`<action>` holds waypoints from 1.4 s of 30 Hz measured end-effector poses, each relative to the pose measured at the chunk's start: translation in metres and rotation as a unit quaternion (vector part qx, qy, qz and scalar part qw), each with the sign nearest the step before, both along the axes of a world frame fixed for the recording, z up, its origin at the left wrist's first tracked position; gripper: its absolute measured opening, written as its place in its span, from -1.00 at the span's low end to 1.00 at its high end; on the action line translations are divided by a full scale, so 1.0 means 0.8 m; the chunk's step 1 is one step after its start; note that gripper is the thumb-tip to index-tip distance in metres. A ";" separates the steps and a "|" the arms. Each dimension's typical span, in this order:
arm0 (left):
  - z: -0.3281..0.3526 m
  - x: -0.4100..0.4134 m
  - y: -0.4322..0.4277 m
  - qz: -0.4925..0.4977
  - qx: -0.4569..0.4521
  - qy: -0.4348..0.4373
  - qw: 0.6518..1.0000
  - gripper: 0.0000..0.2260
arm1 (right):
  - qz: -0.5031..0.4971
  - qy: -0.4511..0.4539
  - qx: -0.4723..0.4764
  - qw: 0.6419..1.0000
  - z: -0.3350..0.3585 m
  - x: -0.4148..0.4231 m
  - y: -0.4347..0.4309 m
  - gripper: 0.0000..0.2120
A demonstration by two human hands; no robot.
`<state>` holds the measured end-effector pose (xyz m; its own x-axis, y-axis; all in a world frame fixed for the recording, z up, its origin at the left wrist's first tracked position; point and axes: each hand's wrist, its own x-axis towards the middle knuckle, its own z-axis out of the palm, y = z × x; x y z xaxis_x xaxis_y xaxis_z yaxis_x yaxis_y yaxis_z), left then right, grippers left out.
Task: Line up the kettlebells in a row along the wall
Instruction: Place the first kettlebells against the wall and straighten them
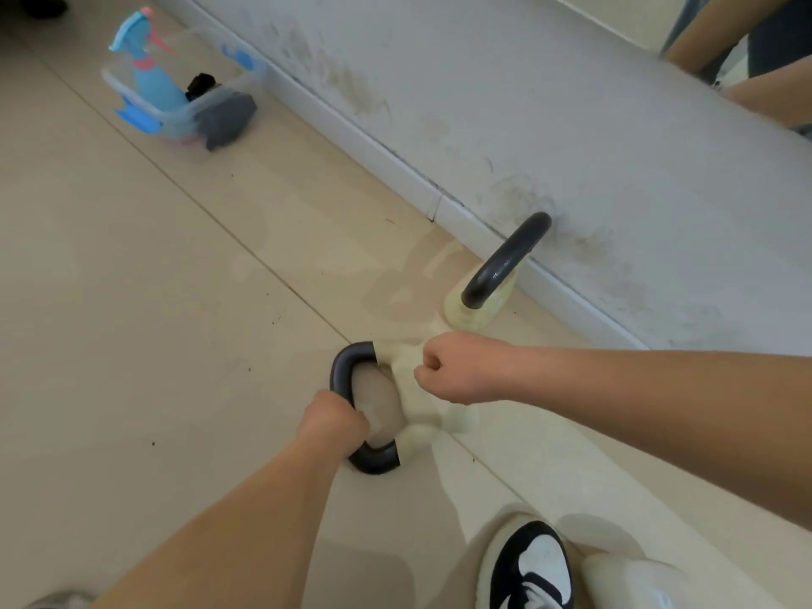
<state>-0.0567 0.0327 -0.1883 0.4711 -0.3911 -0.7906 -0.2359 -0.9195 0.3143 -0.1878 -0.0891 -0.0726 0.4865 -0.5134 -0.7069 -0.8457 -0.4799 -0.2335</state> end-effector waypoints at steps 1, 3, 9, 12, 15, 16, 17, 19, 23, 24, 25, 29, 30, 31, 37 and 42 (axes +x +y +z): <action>-0.003 0.002 -0.004 0.002 0.002 -0.004 1.000 -0.69 | 0.000 -0.013 -0.002 1.000 -0.012 0.001 0.004 -0.73; -0.005 0.002 -0.008 0.007 0.007 -0.014 1.000 -0.63 | -0.025 -0.043 0.005 0.999 -0.040 0.003 0.014 -0.79; -0.020 0.004 0.001 0.020 -0.007 -0.021 1.000 -0.58 | -0.096 -0.093 0.068 0.989 -0.102 0.008 0.032 -0.95; -0.023 0.007 0.000 0.040 -0.001 0.000 0.999 -0.58 | -0.135 -0.106 0.071 0.983 -0.107 0.010 0.030 -0.90; -0.026 0.008 0.001 0.046 -0.004 0.012 0.999 -0.65 | -0.224 -0.137 0.115 0.958 -0.105 0.006 0.028 -0.85; -0.028 0.007 0.004 0.044 -0.006 0.017 0.999 -0.70 | -0.260 -0.146 0.136 0.945 -0.103 0.003 0.029 -0.84; -0.029 0.006 0.008 0.044 -0.010 0.021 0.999 -0.73 | -0.285 -0.155 0.151 0.934 -0.101 0.000 0.029 -0.83; -0.030 -0.001 0.015 0.049 -0.014 0.025 0.998 -0.75 | -0.298 -0.164 0.159 0.927 -0.099 -0.008 0.031 -0.81; -0.021 -0.018 0.024 0.076 -0.024 0.027 0.996 -0.72 | -0.274 -0.175 0.152 0.933 -0.099 -0.019 0.037 -0.82; -0.019 -0.021 0.026 0.085 -0.025 0.032 0.996 -0.73 | -0.264 -0.178 0.140 0.938 -0.099 -0.018 0.039 -0.81; -0.016 -0.023 0.028 0.092 -0.025 0.038 0.995 -0.74 | -0.264 -0.183 0.118 0.940 -0.098 -0.017 0.040 -0.79; -0.010 -0.027 0.030 0.141 -0.067 0.060 0.986 -0.67 | -0.301 -0.212 -0.067 0.927 -0.093 -0.028 0.024 -0.59; -0.006 -0.027 0.029 0.140 -0.082 0.054 0.985 -0.67 | -0.295 -0.207 -0.085 0.929 -0.091 -0.031 0.015 -0.55; -0.001 -0.027 0.027 0.135 -0.099 0.043 0.985 -0.69 | -0.280 -0.188 -0.090 0.937 -0.091 -0.034 0.009 -0.51; 0.044 -0.046 0.016 0.153 -0.199 0.022 0.968 -0.77 | -0.230 -0.099 -0.054 0.967 -0.107 -0.046 0.007 -0.37; 0.078 -0.088 0.001 0.118 -0.271 0.030 0.955 -0.80 | -0.350 -0.247 -0.105 0.897 -0.095 -0.051 -0.002 -0.77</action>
<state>-0.1275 0.0332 -0.1256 0.5564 -0.6397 -0.5302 -0.0094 -0.6429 0.7659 -0.2283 -0.0903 -0.1482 0.2201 -0.9124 -0.3450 -0.7750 0.0512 -0.6299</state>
